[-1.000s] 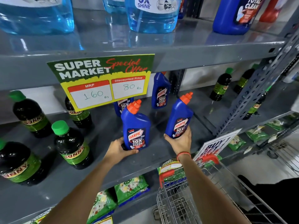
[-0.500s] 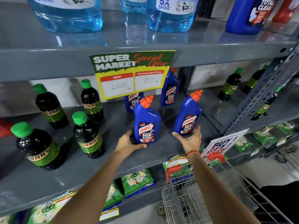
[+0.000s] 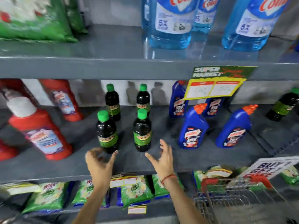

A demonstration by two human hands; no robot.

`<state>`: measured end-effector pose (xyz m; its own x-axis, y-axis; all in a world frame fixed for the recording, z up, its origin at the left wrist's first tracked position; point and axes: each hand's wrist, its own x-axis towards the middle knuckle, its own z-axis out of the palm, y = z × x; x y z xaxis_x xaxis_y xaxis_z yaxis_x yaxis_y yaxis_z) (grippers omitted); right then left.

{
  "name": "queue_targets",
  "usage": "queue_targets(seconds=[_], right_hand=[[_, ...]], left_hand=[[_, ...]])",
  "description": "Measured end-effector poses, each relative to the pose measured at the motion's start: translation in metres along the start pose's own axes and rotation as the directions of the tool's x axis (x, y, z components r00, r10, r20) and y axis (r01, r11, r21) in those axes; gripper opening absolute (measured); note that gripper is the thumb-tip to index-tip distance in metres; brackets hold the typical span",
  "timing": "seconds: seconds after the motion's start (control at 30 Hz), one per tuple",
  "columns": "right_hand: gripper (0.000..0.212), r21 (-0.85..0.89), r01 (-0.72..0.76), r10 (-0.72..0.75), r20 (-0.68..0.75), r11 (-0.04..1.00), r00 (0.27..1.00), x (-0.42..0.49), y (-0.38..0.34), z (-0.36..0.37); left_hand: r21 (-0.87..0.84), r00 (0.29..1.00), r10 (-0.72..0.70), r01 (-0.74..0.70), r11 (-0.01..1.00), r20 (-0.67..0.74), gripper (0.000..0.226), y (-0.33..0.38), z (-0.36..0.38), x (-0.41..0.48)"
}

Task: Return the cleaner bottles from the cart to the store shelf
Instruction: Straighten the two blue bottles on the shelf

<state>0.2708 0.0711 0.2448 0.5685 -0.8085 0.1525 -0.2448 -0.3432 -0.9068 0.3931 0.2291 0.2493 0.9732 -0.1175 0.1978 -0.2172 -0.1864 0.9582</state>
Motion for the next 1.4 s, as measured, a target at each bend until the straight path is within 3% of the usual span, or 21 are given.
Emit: queue_targets(seconds=[0.07,0.13,0.3,0.57,0.67,0.73,0.8,0.87,0.93,1.03,1.17,1.27,1.4], right_hand=[[0.096,0.006,-0.063,0.063,0.073,0.998,0.995,0.012,-0.01,0.019],[0.095,-0.016,-0.078,0.079,0.073,0.997,0.994,0.022,-0.015,0.031],[0.081,-0.042,-0.063,0.066,0.071,0.997,0.995,0.03,-0.019,0.042],[0.079,-0.106,-0.043,0.048,0.049,0.993,0.998,0.028,-0.02,0.043],[0.084,-0.058,-0.057,0.055,-0.041,0.997,0.998,0.019,-0.02,0.045],[0.08,0.033,-0.085,0.089,-0.182,0.996,0.979,0.004,-0.021,0.05],[0.063,0.098,-0.073,0.103,-0.351,0.992,0.931,-0.021,-0.03,0.061],[0.048,0.097,0.016,0.028,-0.443,0.995,0.896,-0.051,-0.046,0.079],[0.049,0.067,0.11,-0.079,-0.36,0.992,0.93,-0.071,-0.065,0.106],[0.043,0.032,0.166,-0.162,-0.087,0.986,0.983,-0.074,-0.093,0.158],[0.075,0.075,0.136,-0.15,0.221,0.988,0.964,-0.062,-0.12,0.224],[0.092,0.11,0.05,-0.082,0.312,0.993,0.946,-0.054,-0.129,0.257],[0.082,0.113,0.046,-0.078,0.295,0.992,0.952,-0.052,-0.135,0.278]], left_hand=[[0.11,0.999,-0.021,0.016,0.994,0.042,0.076,-0.007,-0.006,0.018],[0.137,0.985,-0.041,0.018,0.99,0.169,0.091,-0.007,-0.006,0.033],[0.174,0.952,-0.055,0.002,0.985,0.301,0.065,-0.004,-0.006,0.05],[0.125,0.935,-0.068,0.025,0.992,0.348,0.068,-0.001,-0.013,0.051],[0.104,0.919,-0.086,0.05,0.993,0.384,0.08,-0.004,-0.026,0.052],[0.057,0.919,-0.077,0.06,0.997,0.387,0.08,-0.01,-0.045,0.048],[-0.002,0.941,-0.05,0.054,0.999,0.336,0.061,-0.019,-0.074,0.045],[-0.024,0.968,-0.031,0.038,0.999,0.248,0.039,-0.028,-0.112,0.045],[-0.025,0.99,-0.021,0.025,0.999,0.143,0.025,-0.04,-0.149,0.056],[-0.005,1.0,-0.027,0.027,1.0,-0.016,0.025,-0.053,-0.196,0.084],[0.048,0.988,-0.014,0.021,0.999,-0.155,0.046,-0.06,-0.235,0.126],[0.087,0.977,-0.02,0.039,0.995,-0.214,0.075,-0.069,-0.254,0.155],[0.11,0.98,-0.079,0.1,0.989,-0.185,0.101,-0.076,-0.263,0.18]])
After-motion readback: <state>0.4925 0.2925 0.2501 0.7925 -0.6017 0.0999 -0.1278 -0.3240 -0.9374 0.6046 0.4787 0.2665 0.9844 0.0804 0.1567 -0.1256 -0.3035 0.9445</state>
